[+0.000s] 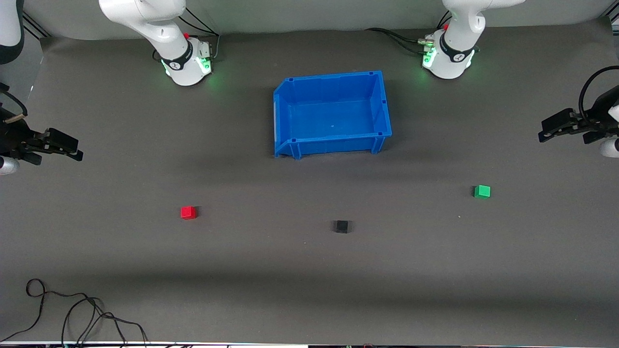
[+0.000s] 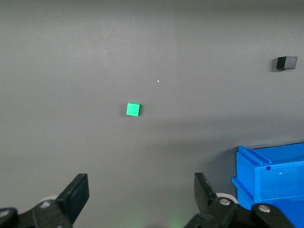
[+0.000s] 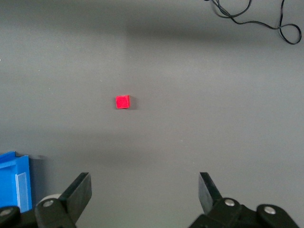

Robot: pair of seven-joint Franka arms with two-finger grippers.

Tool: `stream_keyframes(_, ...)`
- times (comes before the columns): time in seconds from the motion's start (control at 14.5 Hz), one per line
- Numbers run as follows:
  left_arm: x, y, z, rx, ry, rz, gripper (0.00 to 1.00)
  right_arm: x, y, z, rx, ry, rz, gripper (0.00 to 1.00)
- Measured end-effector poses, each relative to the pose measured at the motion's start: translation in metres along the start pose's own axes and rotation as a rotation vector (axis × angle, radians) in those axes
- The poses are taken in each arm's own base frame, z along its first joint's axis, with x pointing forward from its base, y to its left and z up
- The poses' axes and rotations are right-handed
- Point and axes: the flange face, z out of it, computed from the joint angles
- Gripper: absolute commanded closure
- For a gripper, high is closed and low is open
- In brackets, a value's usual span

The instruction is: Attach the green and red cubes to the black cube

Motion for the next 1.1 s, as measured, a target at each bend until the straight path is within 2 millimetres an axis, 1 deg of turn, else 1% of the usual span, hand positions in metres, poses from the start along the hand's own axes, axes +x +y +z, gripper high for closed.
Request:
stream_keyframes(0.14,0.003,0.002,0.005,0.000,0.002,0.002,0.03,0.000,0.000,0.000,0.000,0.000,0.000,0.00)
stream_keyframes(0.21,0.005,0.002,0.011,0.000,-0.001,0.002,0.04,0.000,0.000,0.000,0.000,0.000,0.000,0.00)
stream_keyframes(0.28,0.008,0.001,0.018,0.000,-0.001,0.001,0.05,0.000,0.000,0.000,0.000,0.000,0.000,0.00)
stream_keyframes(0.34,0.011,0.000,0.026,0.000,-0.005,0.000,0.08,0.000,0.000,0.000,0.000,0.000,0.013,0.00)
stream_keyframes(0.48,0.019,-0.002,0.045,0.003,-0.032,-0.001,0.07,0.000,0.000,0.000,0.003,0.000,0.114,0.00)
stream_keyframes(0.62,0.028,-0.006,0.063,0.025,-0.055,0.000,0.06,0.000,-0.003,0.000,0.023,0.000,0.284,0.00)
stream_keyframes(0.76,0.037,-0.011,0.079,0.031,-0.069,-0.007,0.04,0.001,-0.007,0.000,0.041,-0.004,0.519,0.00)
stream_keyframes(0.83,0.042,-0.015,0.089,0.030,-0.081,-0.036,0.04,0.001,-0.008,0.000,0.045,-0.005,0.648,0.00)
stream_keyframes(0.9,0.046,-0.021,0.101,0.032,-0.097,-0.105,0.04,0.002,-0.009,-0.001,0.048,-0.004,0.761,0.00)
stream_keyframes(0.97,0.049,-0.033,0.112,0.038,-0.113,-0.205,0.04,0.002,-0.010,-0.001,0.050,-0.006,0.858,0.00)
stream_keyframes(1.1,0.052,-0.066,0.131,0.044,-0.142,-0.393,0.04,0.004,-0.018,0.001,0.064,-0.021,1.053,0.00)
